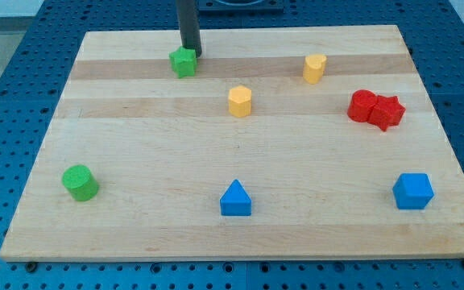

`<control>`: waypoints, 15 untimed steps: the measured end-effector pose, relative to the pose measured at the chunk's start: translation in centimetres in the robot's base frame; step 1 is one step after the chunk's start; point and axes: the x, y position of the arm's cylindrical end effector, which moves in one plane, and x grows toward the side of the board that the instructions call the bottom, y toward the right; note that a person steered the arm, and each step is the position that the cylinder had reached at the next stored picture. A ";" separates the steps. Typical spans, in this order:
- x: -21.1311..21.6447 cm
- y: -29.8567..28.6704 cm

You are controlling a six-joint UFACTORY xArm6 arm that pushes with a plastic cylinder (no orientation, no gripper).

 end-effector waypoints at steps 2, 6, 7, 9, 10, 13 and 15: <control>5.0 -1.8; 14.0 -7.5; 16.0 -9.2; 20.0 -11.7; 21.8 -12.4; 23.5 -12.9; 21.4 -6.8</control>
